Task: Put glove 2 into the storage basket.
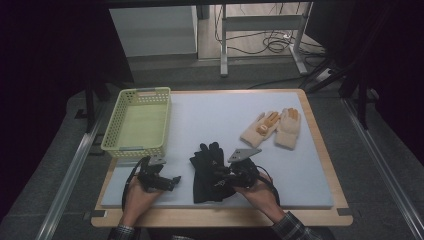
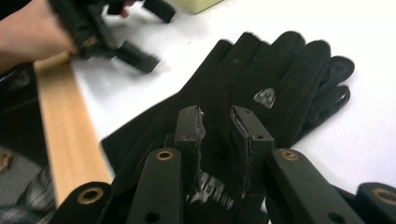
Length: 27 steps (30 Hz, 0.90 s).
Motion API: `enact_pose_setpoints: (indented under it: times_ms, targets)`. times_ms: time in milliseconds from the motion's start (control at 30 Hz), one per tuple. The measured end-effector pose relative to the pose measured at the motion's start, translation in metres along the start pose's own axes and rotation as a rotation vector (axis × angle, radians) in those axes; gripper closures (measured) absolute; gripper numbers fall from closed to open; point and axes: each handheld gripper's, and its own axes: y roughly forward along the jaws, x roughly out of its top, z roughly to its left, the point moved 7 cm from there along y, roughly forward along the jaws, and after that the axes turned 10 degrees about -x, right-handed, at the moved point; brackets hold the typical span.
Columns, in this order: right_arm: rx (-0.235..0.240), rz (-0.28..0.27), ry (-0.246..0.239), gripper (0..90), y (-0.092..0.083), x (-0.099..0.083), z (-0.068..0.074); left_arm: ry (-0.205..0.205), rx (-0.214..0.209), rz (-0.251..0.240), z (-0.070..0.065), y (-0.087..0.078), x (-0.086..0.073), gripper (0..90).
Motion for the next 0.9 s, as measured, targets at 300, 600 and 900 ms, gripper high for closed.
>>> enact_pose_setpoints:
  times_ms: [300,600,900]
  targets:
    - [0.008,0.011,-0.017,67.9,-0.016,-0.021,0.004,0.000,0.000,0.000,0.000,0.000,0.000,1.4]
    - [0.004,-0.010,-0.047,61.8,0.017,0.006,-0.005,-0.004,0.001,-0.004,0.000,0.000,0.000,1.4]
    - [-0.010,0.070,-0.054,85.9,0.051,0.003,-0.003,-0.003,0.000,-0.004,0.000,0.000,0.000,1.4]
